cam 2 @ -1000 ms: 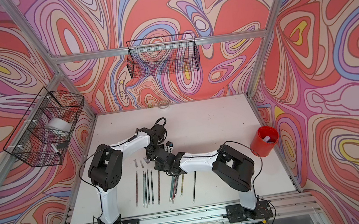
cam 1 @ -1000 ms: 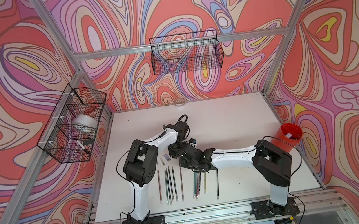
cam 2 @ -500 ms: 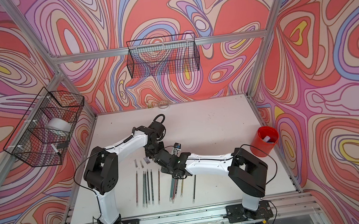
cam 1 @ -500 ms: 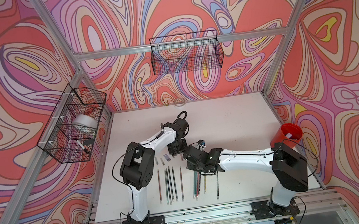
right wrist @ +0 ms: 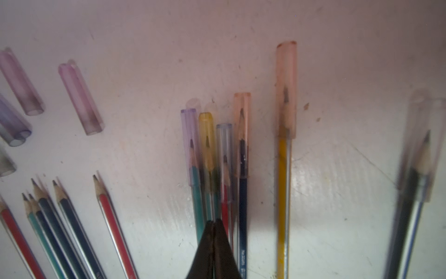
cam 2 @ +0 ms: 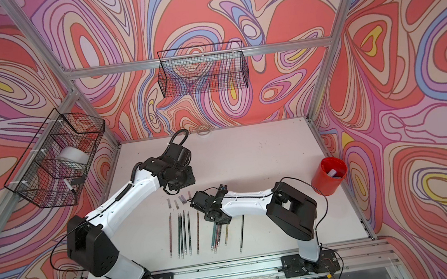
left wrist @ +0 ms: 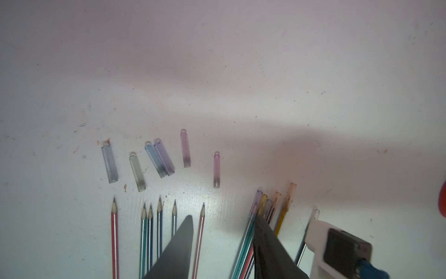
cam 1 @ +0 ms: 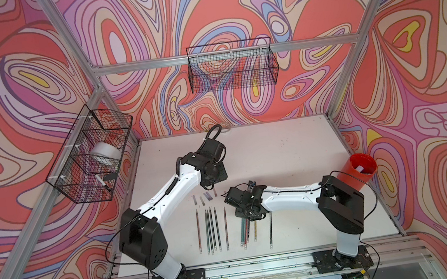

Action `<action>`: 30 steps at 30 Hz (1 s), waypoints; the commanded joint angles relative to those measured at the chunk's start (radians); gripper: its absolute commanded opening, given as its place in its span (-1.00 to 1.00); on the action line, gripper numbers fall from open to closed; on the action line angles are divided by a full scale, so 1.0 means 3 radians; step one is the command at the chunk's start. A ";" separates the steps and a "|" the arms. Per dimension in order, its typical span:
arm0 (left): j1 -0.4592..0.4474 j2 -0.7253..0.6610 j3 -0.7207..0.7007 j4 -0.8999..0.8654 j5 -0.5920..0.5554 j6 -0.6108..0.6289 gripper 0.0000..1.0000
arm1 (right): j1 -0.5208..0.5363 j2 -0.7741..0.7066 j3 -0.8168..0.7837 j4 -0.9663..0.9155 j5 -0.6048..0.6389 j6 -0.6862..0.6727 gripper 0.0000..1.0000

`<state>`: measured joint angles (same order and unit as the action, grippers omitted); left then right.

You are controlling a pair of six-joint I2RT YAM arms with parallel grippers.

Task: Remove the protective cover of the pencils
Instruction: Pick up the pencil from the center of the board.

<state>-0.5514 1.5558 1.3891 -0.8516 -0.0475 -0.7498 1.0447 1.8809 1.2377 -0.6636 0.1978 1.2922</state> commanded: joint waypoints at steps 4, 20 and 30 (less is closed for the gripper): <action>0.0121 -0.0460 -0.0379 0.0195 -0.0177 -0.0185 -0.05 | 0.0050 0.0111 0.0149 -0.0143 -0.0034 -0.0028 -0.88; 0.0287 -0.0737 -0.0580 0.0225 -0.0080 -0.0215 -0.05 | 0.0109 0.0213 0.0194 -0.0154 -0.0082 0.0018 -0.82; 0.0324 -0.0768 -0.0581 0.0211 -0.0039 -0.0211 -0.06 | 0.0108 0.0304 0.0213 -0.0184 -0.0133 0.0037 -0.70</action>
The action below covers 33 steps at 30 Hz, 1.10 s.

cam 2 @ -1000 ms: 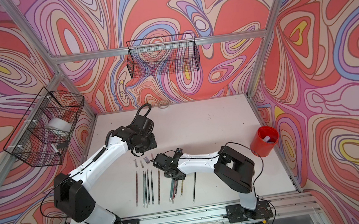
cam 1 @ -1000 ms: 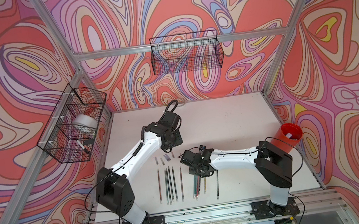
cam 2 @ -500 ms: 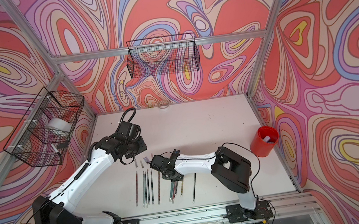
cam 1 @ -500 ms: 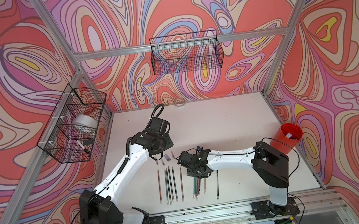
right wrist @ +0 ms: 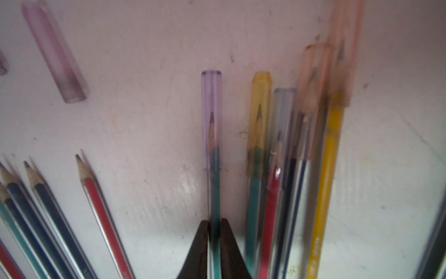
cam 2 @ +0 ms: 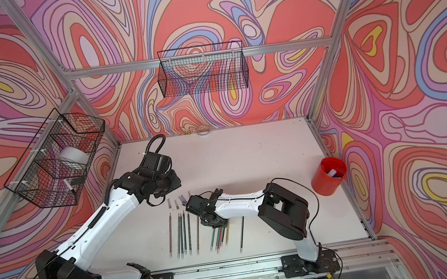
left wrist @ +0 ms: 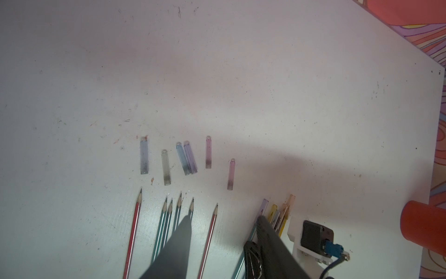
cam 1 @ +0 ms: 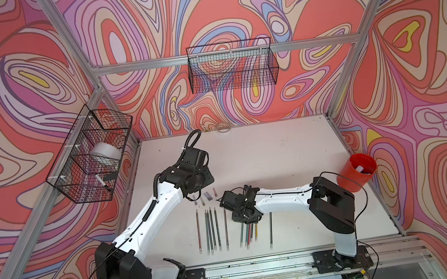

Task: Remove the protective cover of the pencils
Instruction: Pick up the pencil from the center of the board.

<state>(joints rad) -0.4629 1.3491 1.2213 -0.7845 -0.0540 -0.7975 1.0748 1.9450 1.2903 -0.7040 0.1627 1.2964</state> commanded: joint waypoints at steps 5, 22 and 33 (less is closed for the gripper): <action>0.0034 -0.0110 -0.0081 0.0028 0.0009 -0.0059 -0.06 | 0.0012 0.0151 0.0040 0.0006 -0.0096 0.0009 -0.61; 0.0070 -0.0116 -0.0109 0.0135 0.0210 -0.0094 -0.06 | 0.0032 0.0164 0.0161 0.0040 -0.0120 -0.0151 -0.89; 0.0068 0.0033 -0.0132 0.0495 0.0954 -0.0097 -0.06 | 0.0034 -0.0389 0.0097 0.0197 0.0114 -0.0497 -0.91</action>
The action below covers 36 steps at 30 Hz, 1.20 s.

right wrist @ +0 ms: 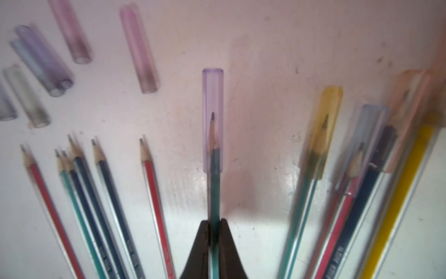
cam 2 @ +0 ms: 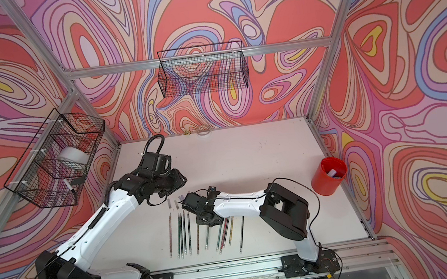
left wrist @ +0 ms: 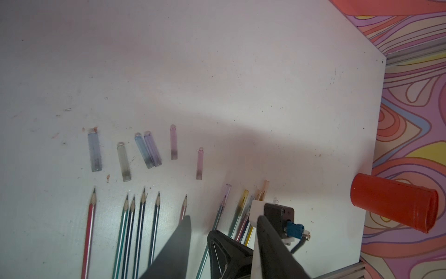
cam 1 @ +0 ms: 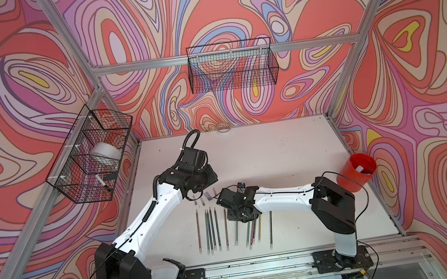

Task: Remove the protective cover of the pencils
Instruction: Pick up the pencil from the center of the board, then remove the protective sleeve from the pencil.

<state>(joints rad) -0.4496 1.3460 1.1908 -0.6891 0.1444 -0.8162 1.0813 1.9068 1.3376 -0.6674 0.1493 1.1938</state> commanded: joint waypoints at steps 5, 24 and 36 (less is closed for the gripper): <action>0.0026 0.0064 -0.0056 0.0429 0.0603 -0.0024 -0.02 | 0.0012 -0.0799 -0.0451 0.0654 0.0181 -0.0447 -0.86; -0.0043 0.0151 -0.0117 0.0749 0.1025 0.0023 0.01 | -0.0003 -0.1324 -0.0635 0.1178 0.0054 -0.1011 -0.83; -0.0079 0.0126 0.0002 0.0508 0.0880 0.0138 -0.11 | -0.0246 -0.1466 -0.0777 0.1451 -0.0280 -0.1060 -0.83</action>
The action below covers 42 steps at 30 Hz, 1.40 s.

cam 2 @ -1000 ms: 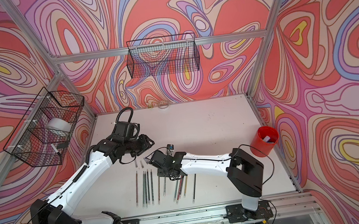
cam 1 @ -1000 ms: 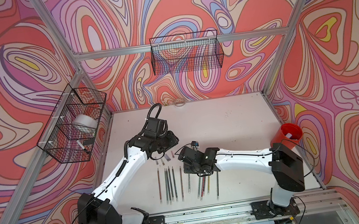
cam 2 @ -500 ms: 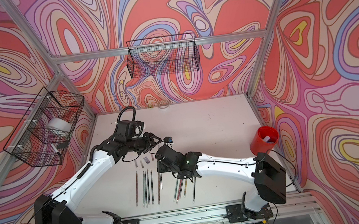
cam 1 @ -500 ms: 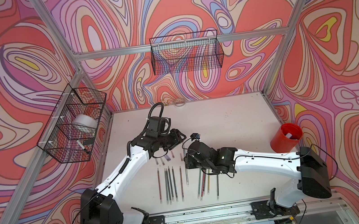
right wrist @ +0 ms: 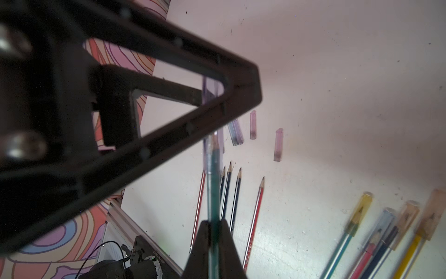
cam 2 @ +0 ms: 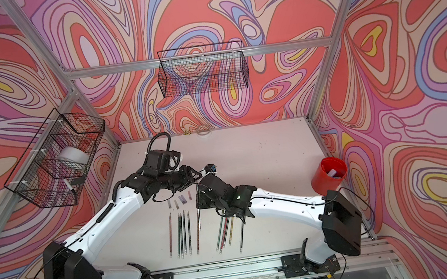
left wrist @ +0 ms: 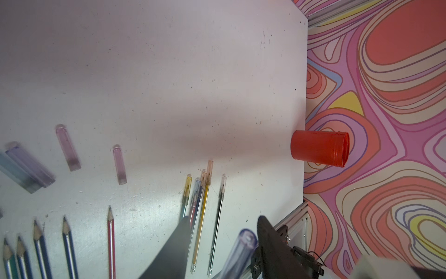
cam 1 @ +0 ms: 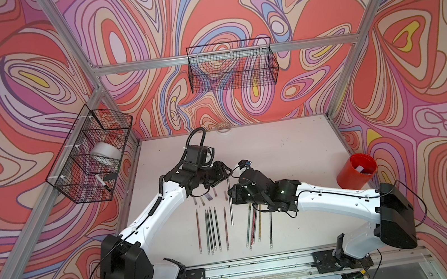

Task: Remove the protective cover of the pencils
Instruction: Remove the protective sleeve from the pencil.

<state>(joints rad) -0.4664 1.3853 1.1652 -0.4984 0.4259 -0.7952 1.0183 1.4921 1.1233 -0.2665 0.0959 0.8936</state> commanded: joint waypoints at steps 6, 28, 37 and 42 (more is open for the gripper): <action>-0.0033 0.0020 0.0115 -0.0139 -0.0047 0.0095 -0.17 | -0.0076 -0.0053 -0.0023 0.0159 -0.0217 -0.0090 -0.85; -0.0051 0.0056 0.0112 -0.0112 -0.0071 0.0085 -0.27 | -0.0077 0.0099 0.0091 0.0229 -0.0467 -0.0123 -0.89; -0.0051 0.0081 0.0081 -0.0081 -0.0066 0.0063 -0.83 | -0.0076 0.0142 0.0091 0.0203 -0.0443 -0.0069 -0.89; -0.0051 0.0098 0.0104 -0.0135 -0.0113 0.0084 -0.89 | -0.0078 0.0141 0.0091 0.0183 -0.0407 -0.0054 -0.74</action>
<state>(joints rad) -0.4652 1.4147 1.1782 -0.5388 0.3618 -0.7509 0.9936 1.5146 1.1313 -0.2237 -0.0303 0.8764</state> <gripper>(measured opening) 0.129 0.119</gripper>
